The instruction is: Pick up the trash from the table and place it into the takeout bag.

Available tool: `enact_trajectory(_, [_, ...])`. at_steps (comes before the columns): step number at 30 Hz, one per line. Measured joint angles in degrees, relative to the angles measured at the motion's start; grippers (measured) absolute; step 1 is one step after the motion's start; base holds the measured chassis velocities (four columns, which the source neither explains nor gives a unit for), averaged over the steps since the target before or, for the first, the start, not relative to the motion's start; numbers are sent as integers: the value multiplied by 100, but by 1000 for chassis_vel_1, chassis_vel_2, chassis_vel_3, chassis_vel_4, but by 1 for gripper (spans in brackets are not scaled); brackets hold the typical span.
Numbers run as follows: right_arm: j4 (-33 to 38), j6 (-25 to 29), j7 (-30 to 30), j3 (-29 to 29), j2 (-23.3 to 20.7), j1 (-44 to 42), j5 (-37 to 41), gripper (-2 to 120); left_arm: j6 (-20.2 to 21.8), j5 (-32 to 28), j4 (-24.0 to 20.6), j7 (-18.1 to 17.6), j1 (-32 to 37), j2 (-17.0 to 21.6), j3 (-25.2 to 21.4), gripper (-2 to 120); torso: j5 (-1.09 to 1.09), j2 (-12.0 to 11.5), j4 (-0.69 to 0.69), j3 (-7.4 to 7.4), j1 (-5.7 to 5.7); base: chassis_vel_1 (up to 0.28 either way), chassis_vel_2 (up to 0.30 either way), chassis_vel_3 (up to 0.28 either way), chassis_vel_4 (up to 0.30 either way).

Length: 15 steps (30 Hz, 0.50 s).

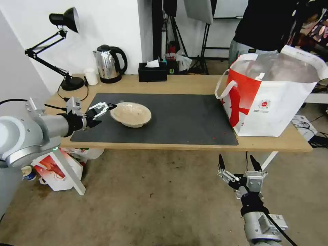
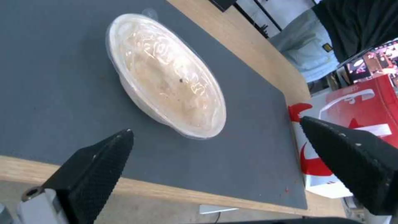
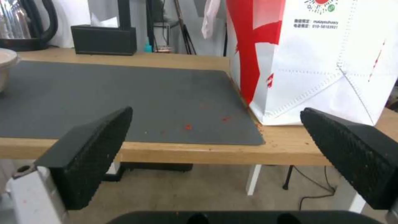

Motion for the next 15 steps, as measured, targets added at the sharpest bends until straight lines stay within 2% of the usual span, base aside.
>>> enact_trajectory(15, [0,0,0,0,0,0,0,100,4,124,286,35,-180,-147,207,100,0,0,0,0,0,0,0,0,0])
